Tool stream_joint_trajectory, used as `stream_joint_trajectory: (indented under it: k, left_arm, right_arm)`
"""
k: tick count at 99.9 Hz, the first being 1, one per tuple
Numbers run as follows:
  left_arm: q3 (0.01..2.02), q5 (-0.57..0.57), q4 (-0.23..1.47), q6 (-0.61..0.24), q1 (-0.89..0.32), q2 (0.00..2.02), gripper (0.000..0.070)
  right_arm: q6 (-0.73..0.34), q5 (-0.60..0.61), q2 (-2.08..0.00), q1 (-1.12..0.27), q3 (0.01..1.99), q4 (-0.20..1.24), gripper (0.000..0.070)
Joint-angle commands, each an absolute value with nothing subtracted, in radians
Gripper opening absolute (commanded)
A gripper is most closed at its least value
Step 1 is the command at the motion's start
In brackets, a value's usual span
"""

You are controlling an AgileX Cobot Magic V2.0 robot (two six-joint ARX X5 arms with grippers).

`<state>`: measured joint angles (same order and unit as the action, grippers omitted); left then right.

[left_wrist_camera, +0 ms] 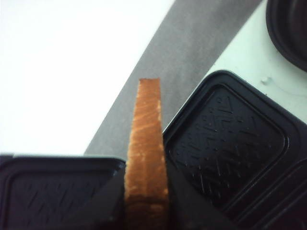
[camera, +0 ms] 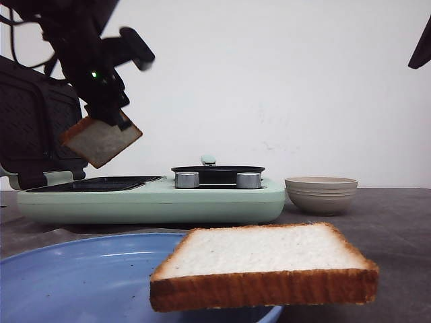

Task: Make breakfast with bread and shrimp
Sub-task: 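Lower the bread onto the farther grill plate with the left gripper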

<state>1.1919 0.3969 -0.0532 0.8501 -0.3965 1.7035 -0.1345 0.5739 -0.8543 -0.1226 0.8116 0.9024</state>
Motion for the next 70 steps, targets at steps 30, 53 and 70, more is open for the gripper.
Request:
stream_joint_trajectory:
  k: [30,53,70]
  left_arm:
    - [1.222,0.426,-0.155,0.984,-0.429,1.802,0.0003]
    - [1.222,0.416,-0.154,0.979,-0.432,1.807,0.0003]
    - [1.222,0.395,-0.154,0.949,-0.432,1.807,0.0002]
  right_arm:
    - [-0.115,0.575,-0.861,-0.125,0.823,0.894,0.0382]
    - [-0.112,0.575,-0.861,-0.125,0.823,0.891,0.0382]
    - [-0.112,0.575,-0.861,-0.125,0.823,0.891,0.0382]
